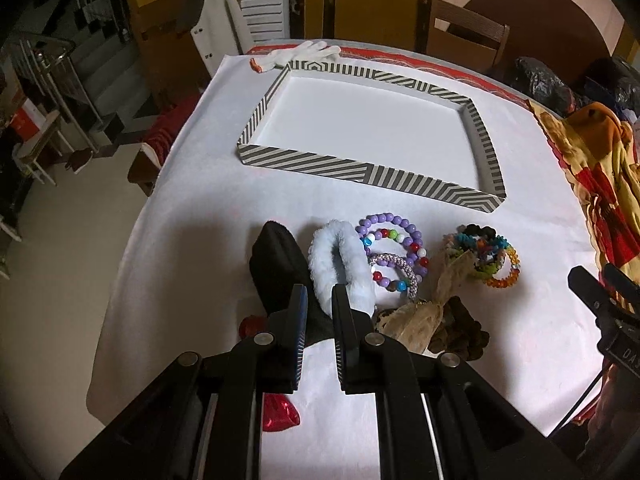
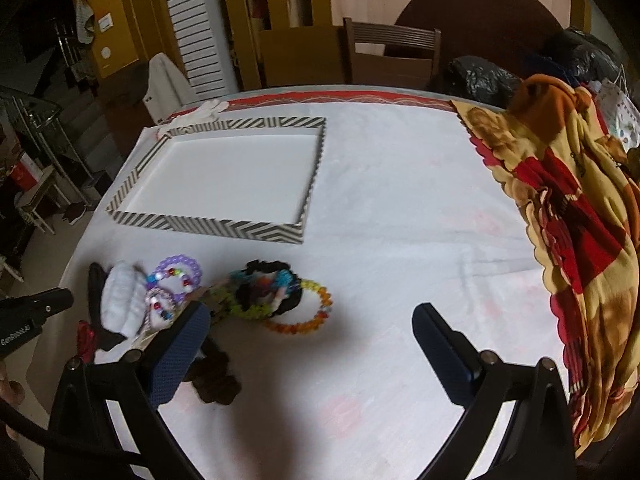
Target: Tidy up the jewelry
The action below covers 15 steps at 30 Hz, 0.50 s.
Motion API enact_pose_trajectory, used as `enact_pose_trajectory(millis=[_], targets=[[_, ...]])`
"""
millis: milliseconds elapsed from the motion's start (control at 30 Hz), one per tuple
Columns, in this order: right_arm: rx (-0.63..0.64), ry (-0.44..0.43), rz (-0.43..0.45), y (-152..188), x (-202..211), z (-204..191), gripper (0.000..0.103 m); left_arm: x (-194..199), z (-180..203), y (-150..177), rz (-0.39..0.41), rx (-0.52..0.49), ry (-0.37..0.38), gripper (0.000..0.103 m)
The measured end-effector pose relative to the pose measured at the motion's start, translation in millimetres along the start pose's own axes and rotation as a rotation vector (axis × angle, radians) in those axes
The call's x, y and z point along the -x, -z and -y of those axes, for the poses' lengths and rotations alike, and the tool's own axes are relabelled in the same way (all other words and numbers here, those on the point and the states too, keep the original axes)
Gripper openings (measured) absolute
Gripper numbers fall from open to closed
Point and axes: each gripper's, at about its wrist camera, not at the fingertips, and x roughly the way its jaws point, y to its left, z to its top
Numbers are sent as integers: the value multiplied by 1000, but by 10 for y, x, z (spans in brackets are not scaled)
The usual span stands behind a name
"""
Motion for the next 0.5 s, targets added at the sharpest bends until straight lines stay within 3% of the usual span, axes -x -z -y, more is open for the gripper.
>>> enact_pose_trajectory(millis=[500], targets=[[38, -16, 13, 84, 53, -144, 103, 91, -33, 150, 22, 26, -23, 4]])
